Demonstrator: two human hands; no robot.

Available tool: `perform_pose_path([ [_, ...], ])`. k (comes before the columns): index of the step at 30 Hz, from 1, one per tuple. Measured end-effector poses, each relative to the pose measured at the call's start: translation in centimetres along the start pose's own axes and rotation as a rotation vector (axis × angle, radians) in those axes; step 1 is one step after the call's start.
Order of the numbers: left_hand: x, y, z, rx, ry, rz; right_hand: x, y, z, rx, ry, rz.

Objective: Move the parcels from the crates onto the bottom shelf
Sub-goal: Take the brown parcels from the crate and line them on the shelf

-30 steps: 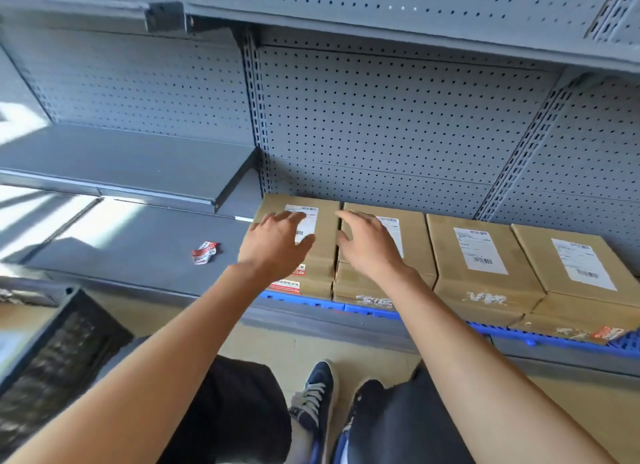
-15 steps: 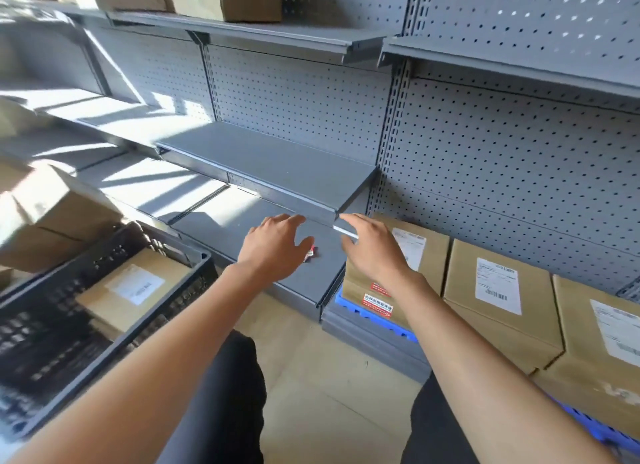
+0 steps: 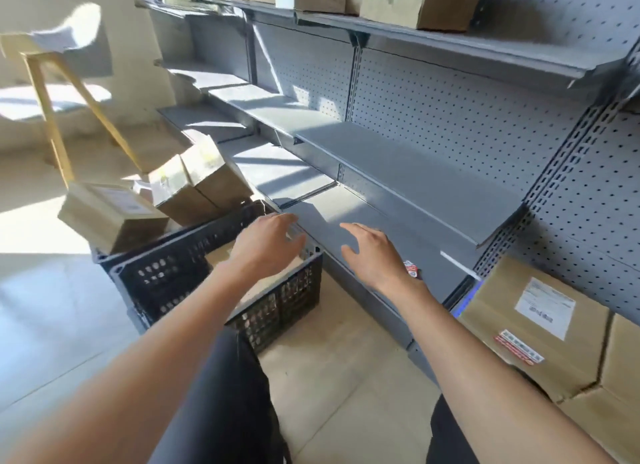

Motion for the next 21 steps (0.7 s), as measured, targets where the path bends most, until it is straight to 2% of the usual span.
perform_pose_path([
  [9, -12.3, -2.5, 0.6, -0.041, 0.237, 0.077, -4.4, -10.3, -5.0, -0.204, 0.062, -0.056],
  [21, -21.2, -13.9, -5.2, -0.112, 0.395, 0.223, -0.3, -22.5, -13.8, -0.424, -0.003, -0.032],
])
Point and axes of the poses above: each hand's wrist, its own z-axis away from the middle knuckle, its own y-axis out of the back of the hand, x = y × z, the point moved 2 cm from there along -z, towards the middle knuckle, and after that the axes turned 5 degrees about -z, right-handed, at the moved point
